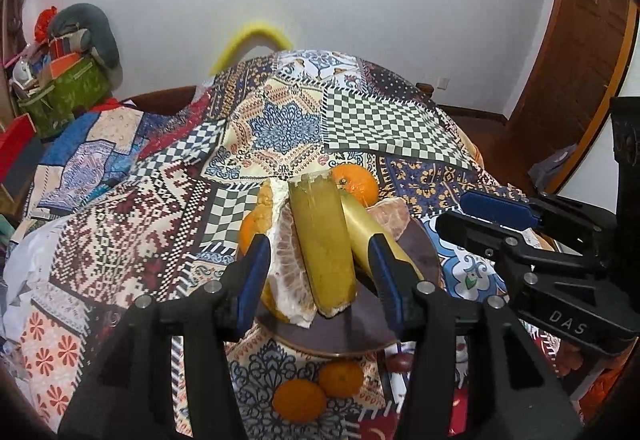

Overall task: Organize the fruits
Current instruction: 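Lower the yellow cylinders onto the plate beside the pomelo and open both tools, then withdraw both tools from the plate toward the two small mandarins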

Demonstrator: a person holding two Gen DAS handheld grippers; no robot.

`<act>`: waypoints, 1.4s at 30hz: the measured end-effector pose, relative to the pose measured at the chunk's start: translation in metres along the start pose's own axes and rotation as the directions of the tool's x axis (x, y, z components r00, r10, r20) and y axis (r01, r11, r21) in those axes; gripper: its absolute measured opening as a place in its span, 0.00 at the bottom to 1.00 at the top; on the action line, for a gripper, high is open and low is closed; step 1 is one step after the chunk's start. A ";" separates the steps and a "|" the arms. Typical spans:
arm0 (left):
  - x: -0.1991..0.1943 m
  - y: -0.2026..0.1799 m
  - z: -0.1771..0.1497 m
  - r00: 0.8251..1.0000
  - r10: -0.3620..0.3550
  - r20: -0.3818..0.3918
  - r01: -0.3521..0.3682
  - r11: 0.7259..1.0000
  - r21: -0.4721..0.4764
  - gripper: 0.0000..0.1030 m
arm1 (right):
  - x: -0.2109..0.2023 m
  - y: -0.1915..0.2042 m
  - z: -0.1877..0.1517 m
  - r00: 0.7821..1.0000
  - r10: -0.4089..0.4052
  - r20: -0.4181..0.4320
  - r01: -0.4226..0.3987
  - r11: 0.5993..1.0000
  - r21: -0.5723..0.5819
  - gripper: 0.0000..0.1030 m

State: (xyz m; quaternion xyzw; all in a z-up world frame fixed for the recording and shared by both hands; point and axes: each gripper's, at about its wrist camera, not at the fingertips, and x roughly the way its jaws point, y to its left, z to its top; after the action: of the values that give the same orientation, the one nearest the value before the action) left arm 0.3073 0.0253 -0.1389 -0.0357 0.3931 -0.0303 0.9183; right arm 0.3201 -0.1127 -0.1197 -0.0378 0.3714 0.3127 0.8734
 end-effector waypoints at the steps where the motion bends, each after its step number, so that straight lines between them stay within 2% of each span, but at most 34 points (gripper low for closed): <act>1: -0.006 -0.001 -0.001 1.000 0.002 0.007 -0.002 1.000 0.001 0.49 | -0.003 0.001 -0.001 1.000 -0.002 0.003 0.002 1.000 0.001 0.30; 8: -0.040 -0.006 -0.009 0.999 0.015 0.048 -0.015 1.000 0.014 0.50 | -0.031 0.009 -0.009 0.999 -0.015 0.035 0.015 1.000 0.016 0.31; 11: -0.052 -0.007 -0.014 0.998 0.016 0.060 -0.017 1.000 0.017 0.53 | -0.042 0.011 -0.013 0.999 -0.028 0.045 0.027 0.999 0.020 0.31; 16: -0.069 -0.010 -0.025 0.996 0.032 0.080 -0.035 0.999 0.032 0.58 | -0.055 0.017 -0.021 0.997 -0.050 0.055 0.049 0.999 0.016 0.35; 20: -0.078 -0.008 -0.034 0.996 0.042 0.081 -0.044 0.998 0.034 0.60 | -0.063 0.024 -0.029 0.996 -0.067 0.060 0.067 0.998 0.008 0.43; 30: -0.084 0.001 -0.060 0.996 0.067 0.051 -0.068 0.997 0.024 0.68 | -0.066 0.037 -0.045 0.994 -0.088 0.060 0.089 0.996 -0.008 0.60; 42: -0.054 0.024 -0.100 0.995 0.070 -0.067 -0.070 0.998 -0.001 0.69 | -0.029 0.051 -0.068 0.997 -0.059 -0.049 0.058 0.998 -0.021 0.61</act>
State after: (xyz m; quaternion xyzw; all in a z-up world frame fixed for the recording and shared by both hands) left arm 0.1984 0.0492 -0.1707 -0.0224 0.4245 0.0012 0.9052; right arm 0.2333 -0.1072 -0.1410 -0.0652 0.3886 0.2896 0.8723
